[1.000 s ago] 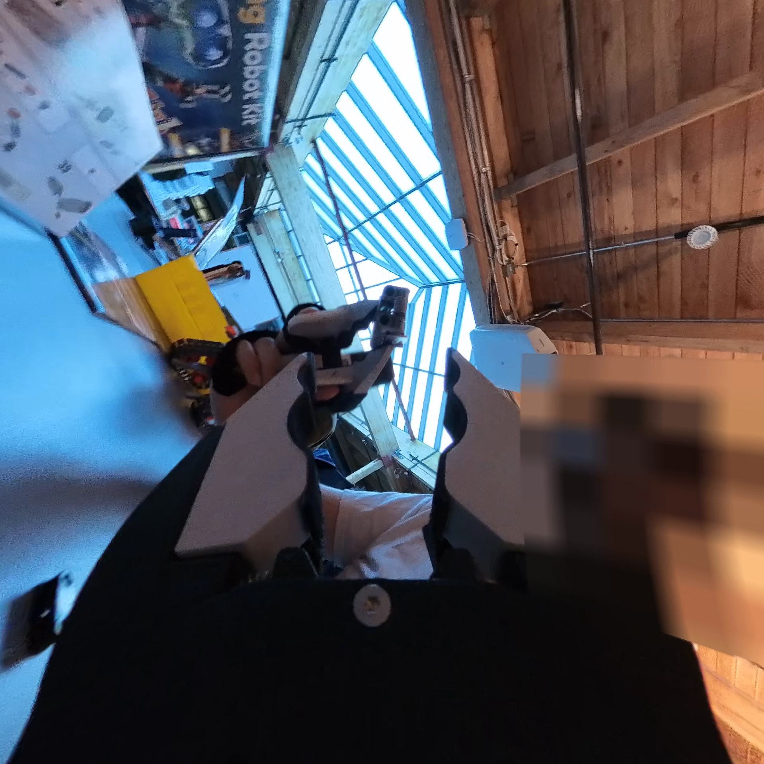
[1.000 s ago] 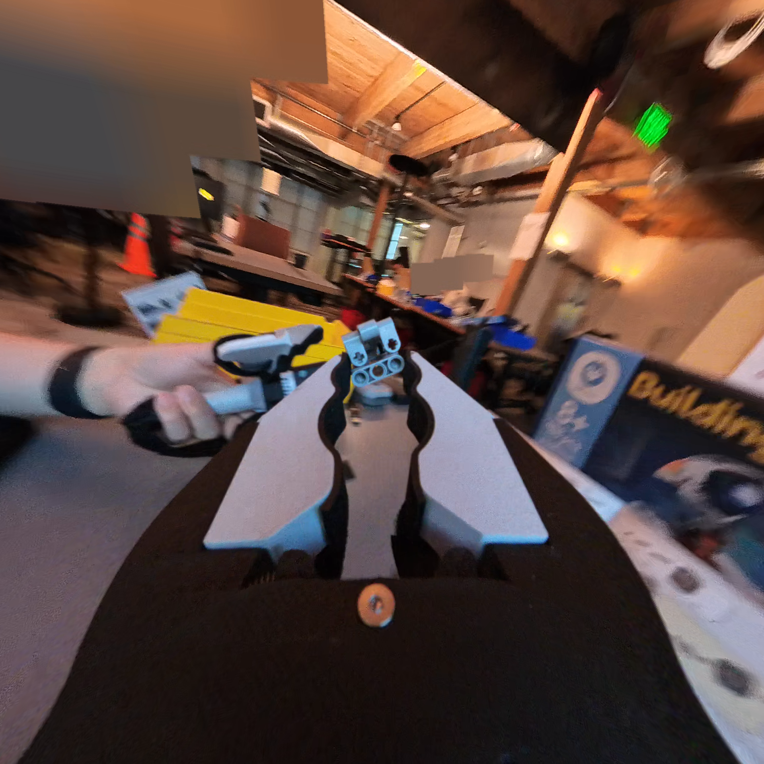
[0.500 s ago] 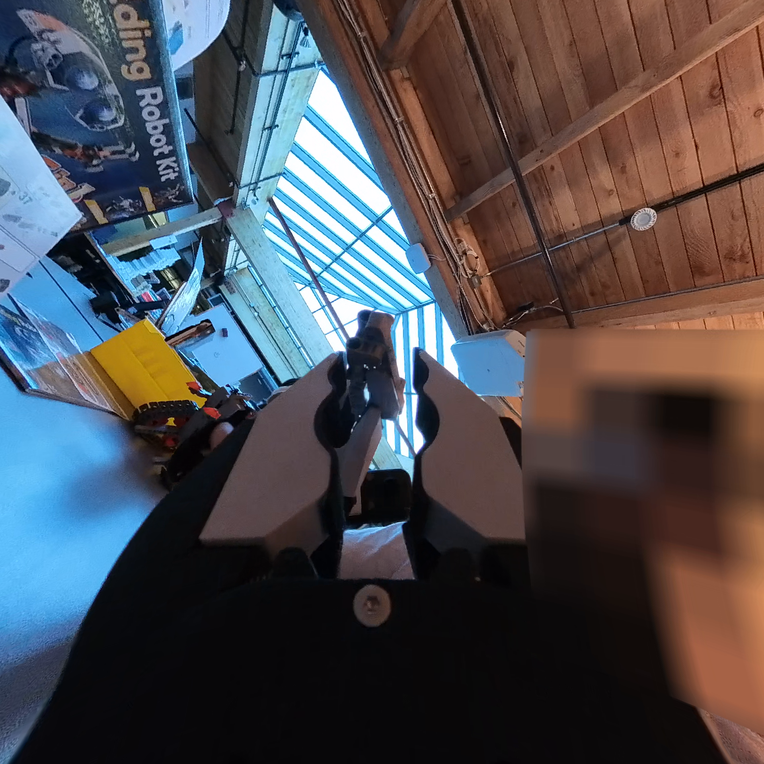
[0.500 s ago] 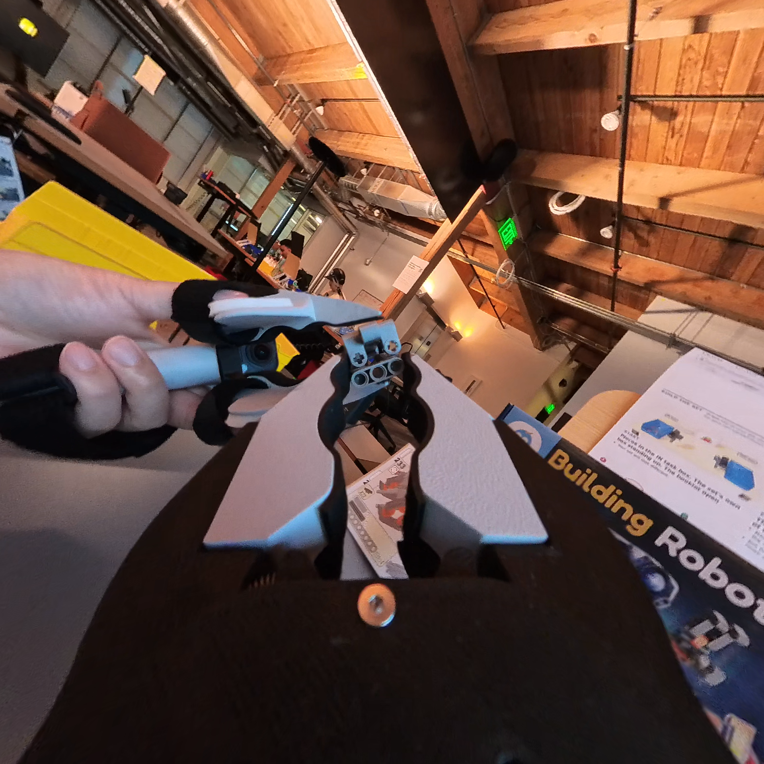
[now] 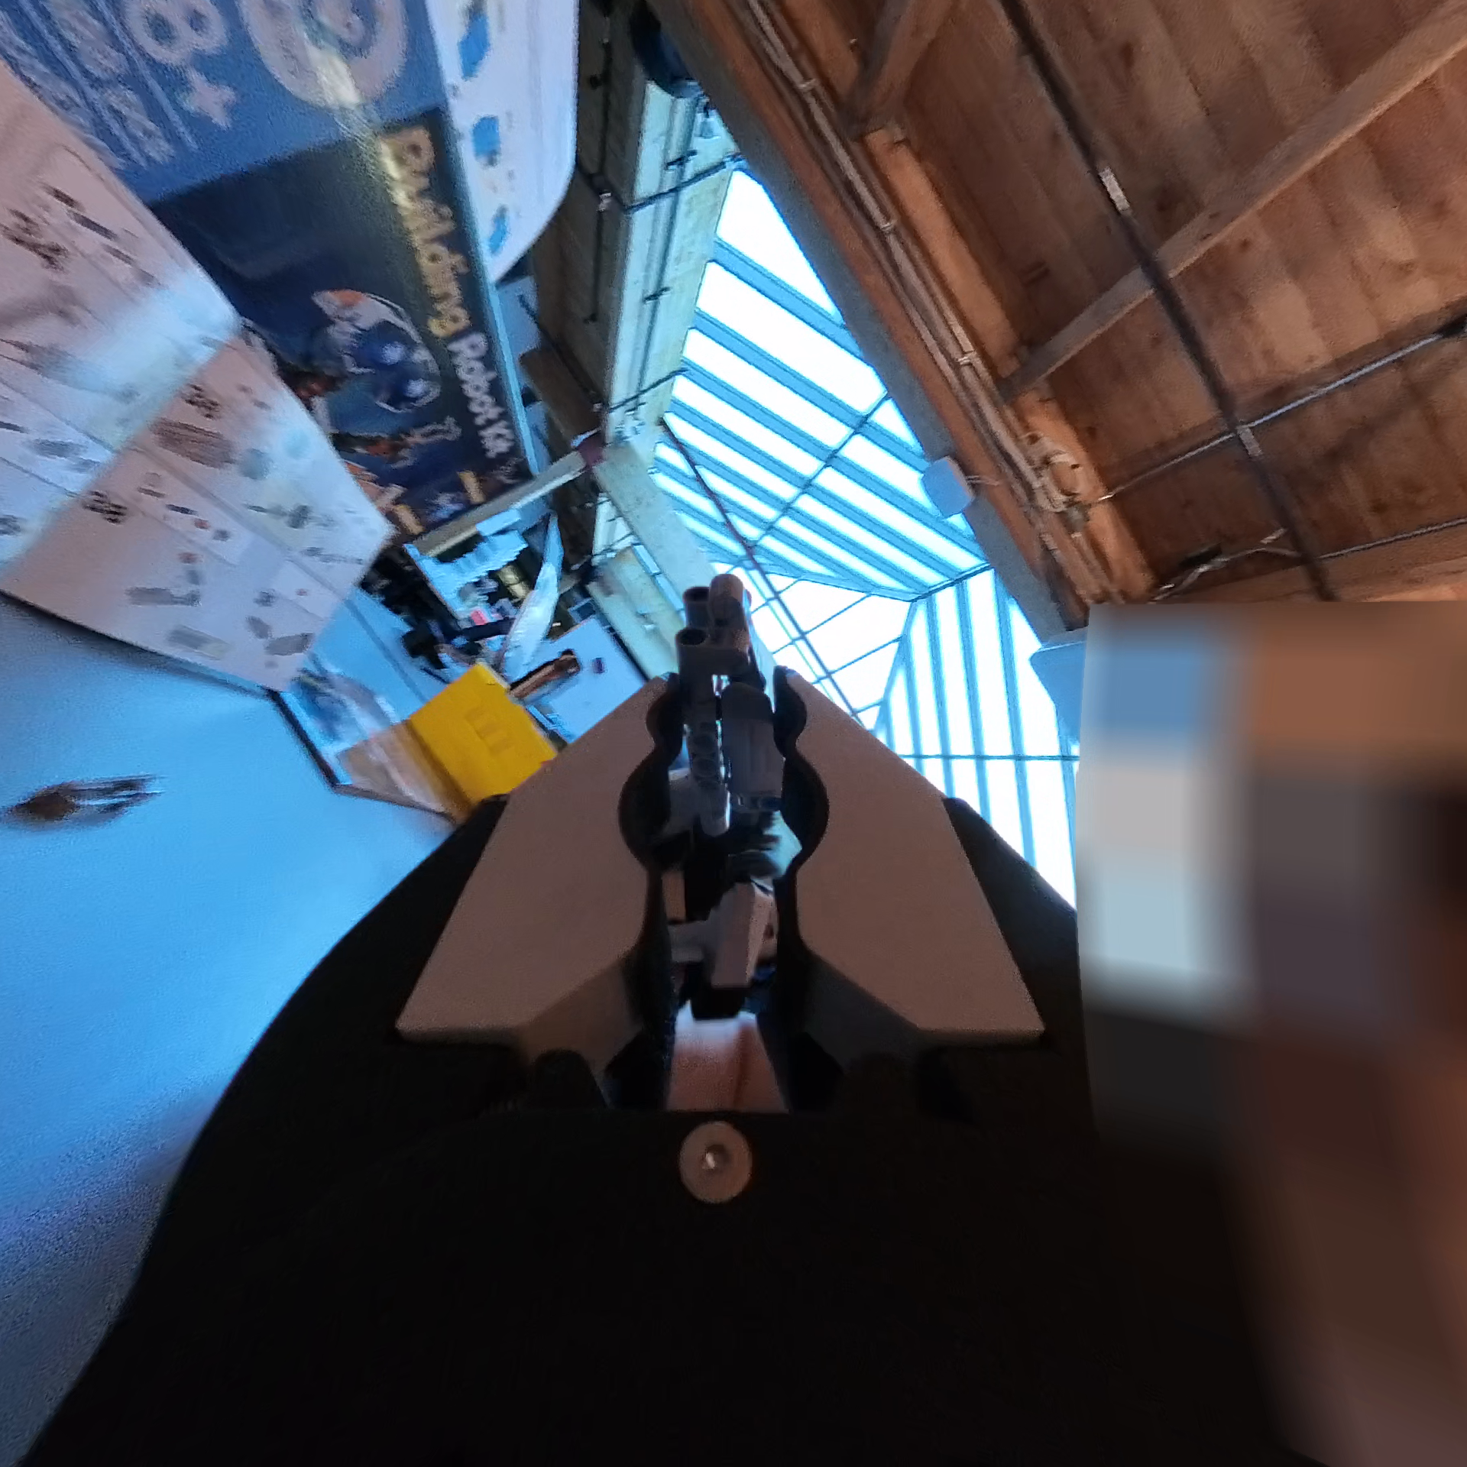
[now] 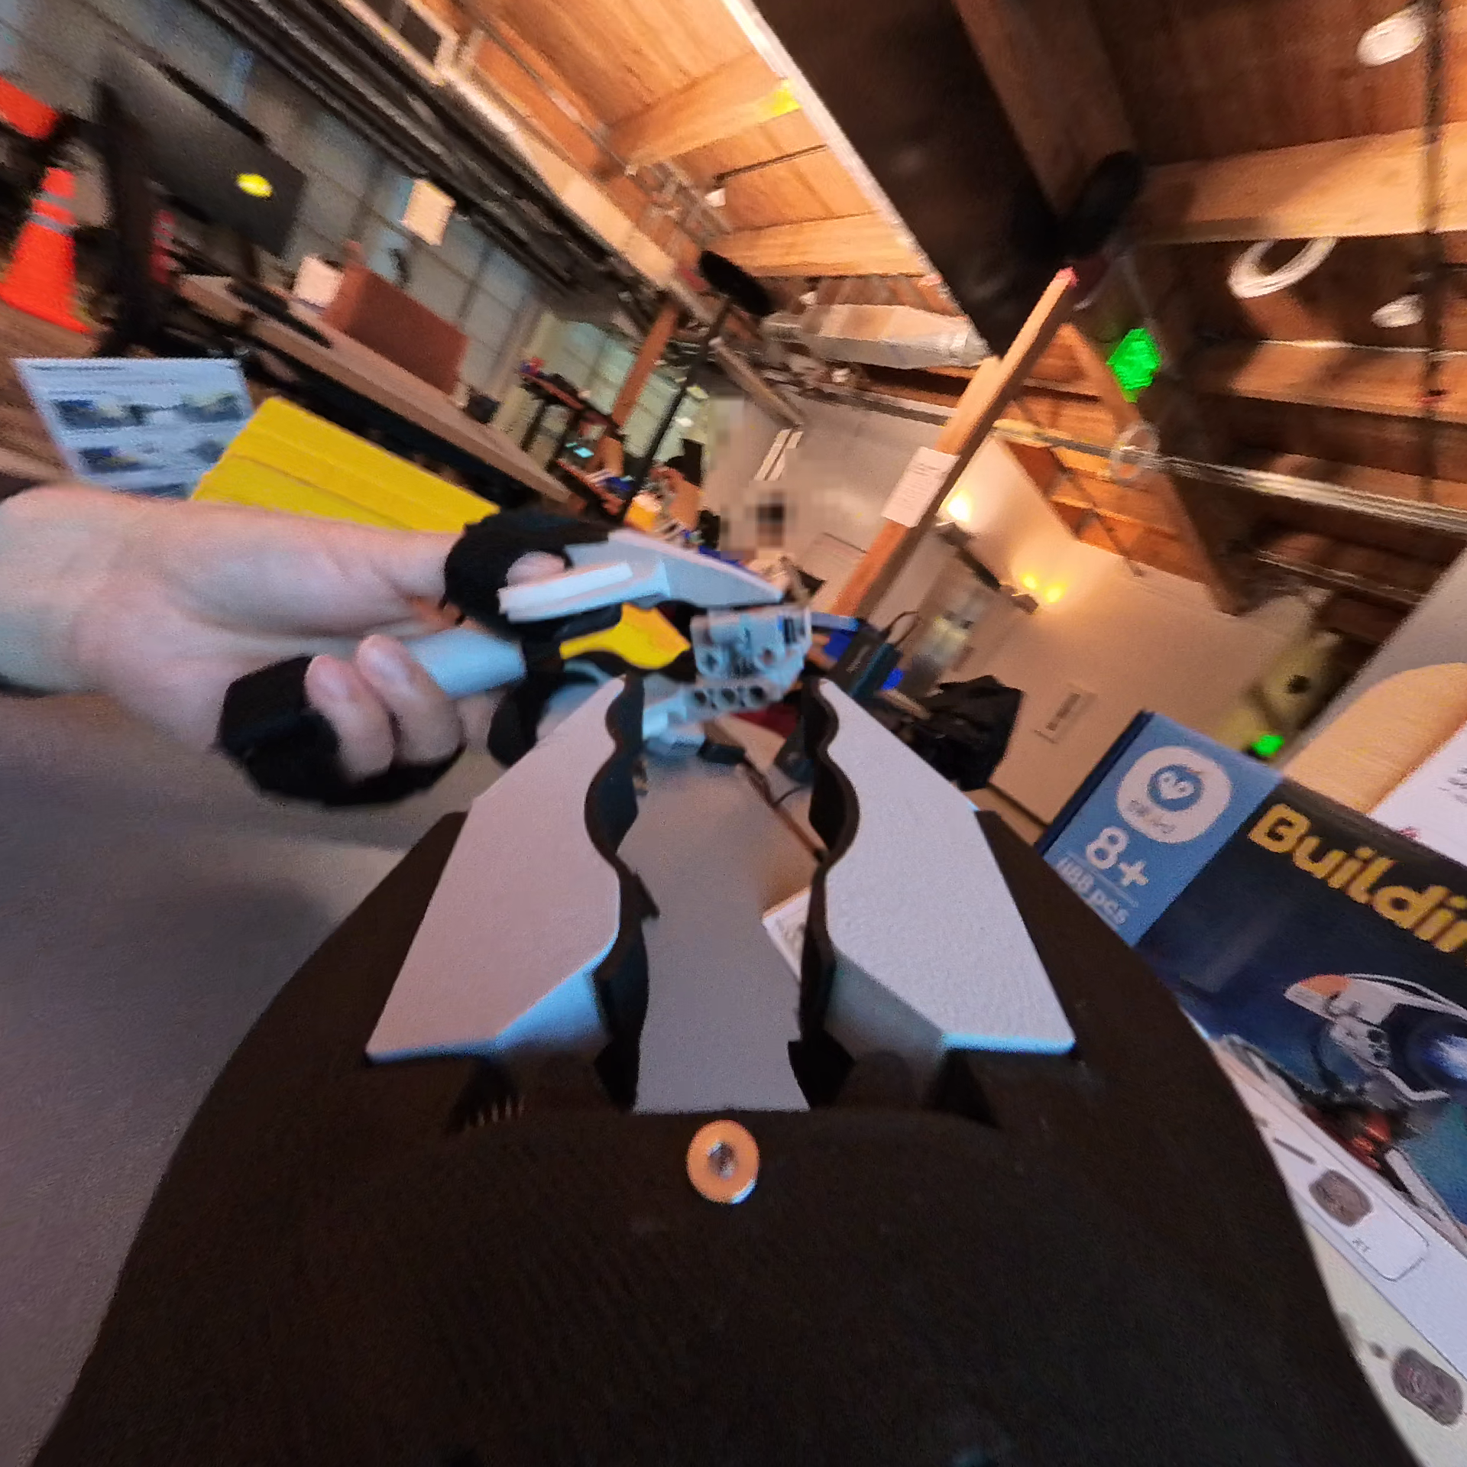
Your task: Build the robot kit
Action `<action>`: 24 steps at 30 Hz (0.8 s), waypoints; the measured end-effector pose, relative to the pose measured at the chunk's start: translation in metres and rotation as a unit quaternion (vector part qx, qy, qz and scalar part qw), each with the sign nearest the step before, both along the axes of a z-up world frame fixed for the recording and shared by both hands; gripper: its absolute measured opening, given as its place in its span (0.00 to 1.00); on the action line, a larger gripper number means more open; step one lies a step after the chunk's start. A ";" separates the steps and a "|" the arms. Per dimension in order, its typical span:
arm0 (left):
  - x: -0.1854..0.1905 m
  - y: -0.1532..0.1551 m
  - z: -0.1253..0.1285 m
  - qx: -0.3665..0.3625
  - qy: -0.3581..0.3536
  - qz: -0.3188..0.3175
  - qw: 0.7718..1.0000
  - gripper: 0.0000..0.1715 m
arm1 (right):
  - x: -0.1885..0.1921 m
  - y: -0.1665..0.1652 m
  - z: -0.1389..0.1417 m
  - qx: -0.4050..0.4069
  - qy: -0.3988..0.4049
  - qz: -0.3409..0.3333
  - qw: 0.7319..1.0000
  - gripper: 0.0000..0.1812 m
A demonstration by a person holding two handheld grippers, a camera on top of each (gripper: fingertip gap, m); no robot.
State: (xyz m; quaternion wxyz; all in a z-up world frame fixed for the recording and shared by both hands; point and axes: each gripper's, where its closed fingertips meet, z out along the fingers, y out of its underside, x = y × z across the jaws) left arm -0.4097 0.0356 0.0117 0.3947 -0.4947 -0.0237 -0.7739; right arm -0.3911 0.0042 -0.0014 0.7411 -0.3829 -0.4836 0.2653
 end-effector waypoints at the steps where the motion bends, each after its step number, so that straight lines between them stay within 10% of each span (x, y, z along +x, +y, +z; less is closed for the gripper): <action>1: -0.004 0.004 -0.004 -0.002 0.019 0.008 1.000 0.11 | 0.005 0.010 -0.012 -0.011 -0.034 0.012 0.999 0.19; 7: -0.006 0.016 -0.033 -0.006 0.162 0.022 0.987 0.11 | 0.057 0.113 -0.137 -0.259 -0.300 -0.079 0.915 0.22; 24: 0.016 0.016 -0.071 -0.021 0.254 -0.020 0.967 0.12 | 0.047 0.122 -0.143 -0.342 -0.345 -0.040 0.873 0.04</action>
